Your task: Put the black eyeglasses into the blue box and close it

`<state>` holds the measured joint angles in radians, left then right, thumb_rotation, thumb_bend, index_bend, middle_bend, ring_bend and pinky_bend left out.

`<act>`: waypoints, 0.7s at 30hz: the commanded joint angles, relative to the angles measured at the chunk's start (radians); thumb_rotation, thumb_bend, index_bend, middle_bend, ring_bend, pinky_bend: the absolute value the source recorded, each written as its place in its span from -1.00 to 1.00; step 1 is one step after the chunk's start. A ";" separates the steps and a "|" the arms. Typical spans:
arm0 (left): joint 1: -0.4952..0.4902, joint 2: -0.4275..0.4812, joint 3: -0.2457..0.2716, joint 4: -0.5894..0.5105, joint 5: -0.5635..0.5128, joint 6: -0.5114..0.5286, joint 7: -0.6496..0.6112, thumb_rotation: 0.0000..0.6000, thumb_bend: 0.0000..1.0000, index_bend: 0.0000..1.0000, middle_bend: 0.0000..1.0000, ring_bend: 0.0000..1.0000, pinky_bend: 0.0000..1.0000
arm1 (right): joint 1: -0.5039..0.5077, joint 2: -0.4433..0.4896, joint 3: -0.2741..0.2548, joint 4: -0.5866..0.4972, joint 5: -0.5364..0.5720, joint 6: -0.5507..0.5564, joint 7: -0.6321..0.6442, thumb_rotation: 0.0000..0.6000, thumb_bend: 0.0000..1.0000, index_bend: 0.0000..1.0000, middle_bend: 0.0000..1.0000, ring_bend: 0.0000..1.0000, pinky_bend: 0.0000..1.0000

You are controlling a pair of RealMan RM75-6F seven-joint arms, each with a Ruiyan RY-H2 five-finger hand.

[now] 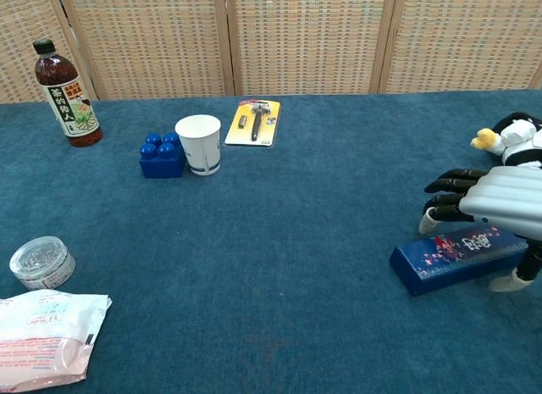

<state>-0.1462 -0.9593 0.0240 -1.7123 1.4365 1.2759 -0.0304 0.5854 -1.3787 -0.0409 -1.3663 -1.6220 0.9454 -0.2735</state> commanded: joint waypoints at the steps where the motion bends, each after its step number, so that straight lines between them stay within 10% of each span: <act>1: 0.000 0.000 0.000 0.000 0.000 -0.001 -0.001 1.00 -1.00 -1.00 -1.00 -1.00 -1.00 | 0.001 -0.009 -0.003 0.011 -0.008 0.011 0.008 1.00 -0.68 -0.29 -0.37 -1.00 -1.00; 16: -0.001 -0.003 0.001 -0.001 0.000 -0.002 0.008 1.00 -1.00 -1.00 -1.00 -1.00 -1.00 | -0.017 -0.039 -0.003 0.049 -0.007 0.059 0.019 1.00 -0.59 -0.17 -0.33 -0.95 -1.00; 21: -0.001 -0.004 0.001 -0.003 -0.001 -0.002 0.012 1.00 -1.00 -1.00 -1.00 -1.00 -1.00 | -0.010 -0.010 -0.019 0.017 0.010 0.015 0.050 1.00 -0.95 -0.97 -1.00 -1.00 -1.00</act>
<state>-0.1469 -0.9630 0.0253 -1.7149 1.4353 1.2743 -0.0187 0.5714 -1.4042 -0.0523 -1.3315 -1.6221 0.9822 -0.2350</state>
